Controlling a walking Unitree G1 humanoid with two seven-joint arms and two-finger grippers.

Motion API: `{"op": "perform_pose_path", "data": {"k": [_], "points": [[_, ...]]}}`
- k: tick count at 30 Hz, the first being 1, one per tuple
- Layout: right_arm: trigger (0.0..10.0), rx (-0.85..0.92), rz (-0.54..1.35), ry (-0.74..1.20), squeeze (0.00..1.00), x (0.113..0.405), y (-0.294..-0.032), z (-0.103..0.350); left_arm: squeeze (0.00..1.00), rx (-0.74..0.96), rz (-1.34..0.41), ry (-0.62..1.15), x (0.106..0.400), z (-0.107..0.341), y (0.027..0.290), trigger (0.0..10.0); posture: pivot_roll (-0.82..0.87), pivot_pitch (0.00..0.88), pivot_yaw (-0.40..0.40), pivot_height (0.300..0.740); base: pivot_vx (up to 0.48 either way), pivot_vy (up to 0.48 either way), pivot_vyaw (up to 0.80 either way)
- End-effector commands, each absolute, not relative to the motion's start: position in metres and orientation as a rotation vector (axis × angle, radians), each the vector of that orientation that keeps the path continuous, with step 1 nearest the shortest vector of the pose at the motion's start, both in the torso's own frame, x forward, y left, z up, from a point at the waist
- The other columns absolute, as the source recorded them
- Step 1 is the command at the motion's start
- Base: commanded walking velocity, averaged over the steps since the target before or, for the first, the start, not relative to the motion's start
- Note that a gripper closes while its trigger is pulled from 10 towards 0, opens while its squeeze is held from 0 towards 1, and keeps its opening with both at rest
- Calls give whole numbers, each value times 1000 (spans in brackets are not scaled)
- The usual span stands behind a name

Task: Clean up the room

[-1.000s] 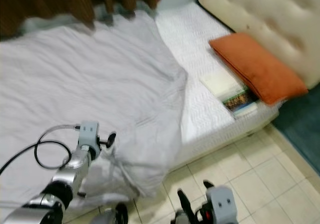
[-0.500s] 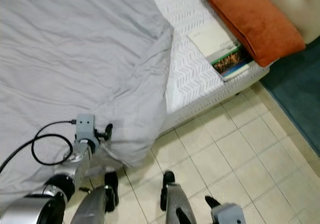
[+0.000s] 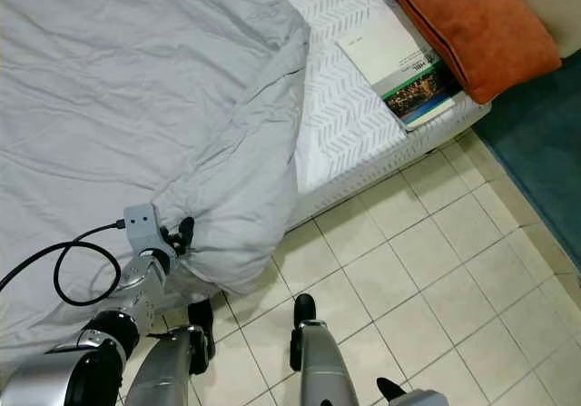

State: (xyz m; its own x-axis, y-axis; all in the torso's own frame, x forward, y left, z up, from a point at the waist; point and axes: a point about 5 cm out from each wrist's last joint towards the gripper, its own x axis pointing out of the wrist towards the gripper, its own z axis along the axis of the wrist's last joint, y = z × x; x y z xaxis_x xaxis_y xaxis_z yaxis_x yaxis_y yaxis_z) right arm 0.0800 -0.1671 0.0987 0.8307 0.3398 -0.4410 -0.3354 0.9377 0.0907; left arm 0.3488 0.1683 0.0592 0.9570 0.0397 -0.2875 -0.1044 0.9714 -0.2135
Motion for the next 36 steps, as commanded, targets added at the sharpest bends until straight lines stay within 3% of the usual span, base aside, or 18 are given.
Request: {"op": "perform_pose_path", "data": {"k": [1, 14, 17, 22, 24, 25, 30, 36], "points": [[10000, 13, 338, 521, 0, 70, -169, 96, 0, -258, 80, 430, 328, 28, 166, 0, -395, 625, -81, 740, 0, 0, 0], [10000, 20, 336, 528, 0, 74, -166, 86, 0, -196, -51, 406, 330, 32, 160, 0, -345, 594, -39, 740, 0, 0, 0], [10000, 12, 331, 511, 0, 84, -167, 79, 0, -145, -91, 378, 331, 34, 160, 0, -319, 548, -15, 740, 0, 0, 0], [10000, 2, 297, 448, 0, 119, -172, 67, 0, -27, -250, 325, 331, 40, 143, 78, -269, 390, 44, 740, 0, 0, 0], [10000, 4, 289, 436, 0, 124, -173, 66, 0, -9, -277, 317, 332, 41, 140, 78, -269, 390, 44, 740, 0, 0, 0], [10000, 7, 265, 408, 0, 141, -176, 62, 0, 64, -319, 311, 334, 44, 131, 10000, -253, 307, 76, 740, 0, 0, 0], [10000, 21, 217, 356, 0, 171, -181, 57, 0, 91, -360, 255, 342, 57, 117, 10000, -261, 210, 99, 740, 0, 0, 0], [10000, -5, 171, 316, 0, 185, -190, 61, 0, 82, -386, 226, 352, 71, 100, 10000, -301, 154, 113, 740, 0, -475, 0]]}}
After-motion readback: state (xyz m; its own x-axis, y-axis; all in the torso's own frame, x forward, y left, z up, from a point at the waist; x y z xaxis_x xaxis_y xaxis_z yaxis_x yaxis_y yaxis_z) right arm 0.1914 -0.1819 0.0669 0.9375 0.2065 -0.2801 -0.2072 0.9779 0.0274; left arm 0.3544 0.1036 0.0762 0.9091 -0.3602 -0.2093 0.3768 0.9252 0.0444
